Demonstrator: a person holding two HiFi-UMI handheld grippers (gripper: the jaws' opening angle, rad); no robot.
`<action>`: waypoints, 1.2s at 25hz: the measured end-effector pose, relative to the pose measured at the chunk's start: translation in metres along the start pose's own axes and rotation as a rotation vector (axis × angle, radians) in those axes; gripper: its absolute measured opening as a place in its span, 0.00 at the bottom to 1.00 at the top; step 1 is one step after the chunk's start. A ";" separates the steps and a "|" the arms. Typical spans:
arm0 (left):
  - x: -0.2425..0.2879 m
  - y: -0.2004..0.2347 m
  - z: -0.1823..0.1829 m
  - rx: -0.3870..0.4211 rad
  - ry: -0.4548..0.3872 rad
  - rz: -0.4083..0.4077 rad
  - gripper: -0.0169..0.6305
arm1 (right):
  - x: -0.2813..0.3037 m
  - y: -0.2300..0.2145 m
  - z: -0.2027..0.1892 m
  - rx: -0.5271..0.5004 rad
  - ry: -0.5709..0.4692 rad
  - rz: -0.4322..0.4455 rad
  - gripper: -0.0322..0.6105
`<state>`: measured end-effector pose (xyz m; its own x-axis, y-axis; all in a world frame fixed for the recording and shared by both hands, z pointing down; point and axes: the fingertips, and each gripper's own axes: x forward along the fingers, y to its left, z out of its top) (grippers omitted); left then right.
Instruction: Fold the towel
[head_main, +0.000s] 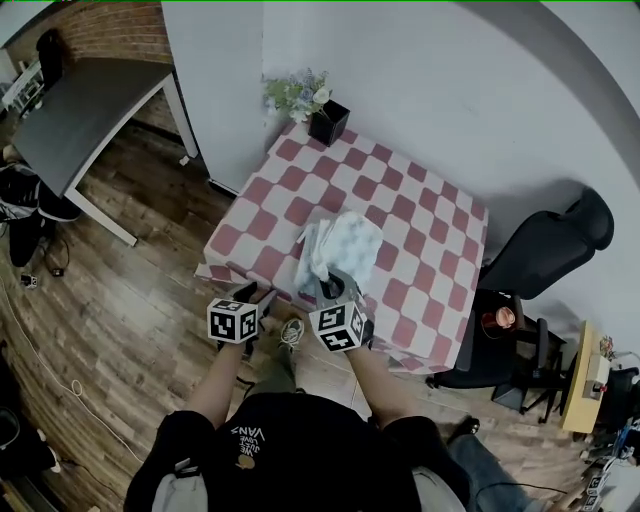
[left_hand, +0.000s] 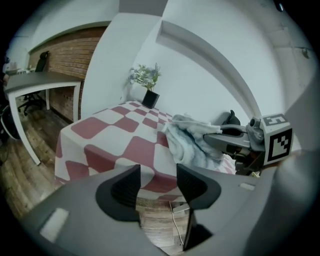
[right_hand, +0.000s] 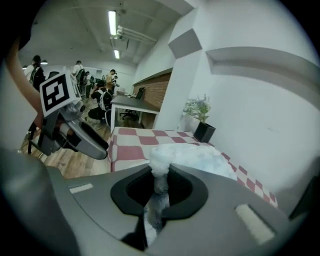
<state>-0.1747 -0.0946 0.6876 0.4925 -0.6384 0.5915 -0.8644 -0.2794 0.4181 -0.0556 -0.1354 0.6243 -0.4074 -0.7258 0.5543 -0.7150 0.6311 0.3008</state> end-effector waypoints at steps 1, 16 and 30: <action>-0.003 0.003 -0.002 -0.006 -0.002 0.006 0.34 | 0.003 0.007 -0.001 -0.035 0.009 0.013 0.12; -0.007 -0.009 0.007 0.003 -0.045 -0.013 0.34 | 0.008 0.056 -0.035 -0.144 0.106 0.285 0.35; -0.023 -0.049 0.041 0.115 -0.128 -0.051 0.34 | -0.068 -0.001 -0.007 0.174 -0.152 0.076 0.37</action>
<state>-0.1474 -0.0957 0.6254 0.5251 -0.7055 0.4759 -0.8483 -0.3892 0.3590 -0.0229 -0.0851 0.5921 -0.5349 -0.7193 0.4433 -0.7609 0.6382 0.1175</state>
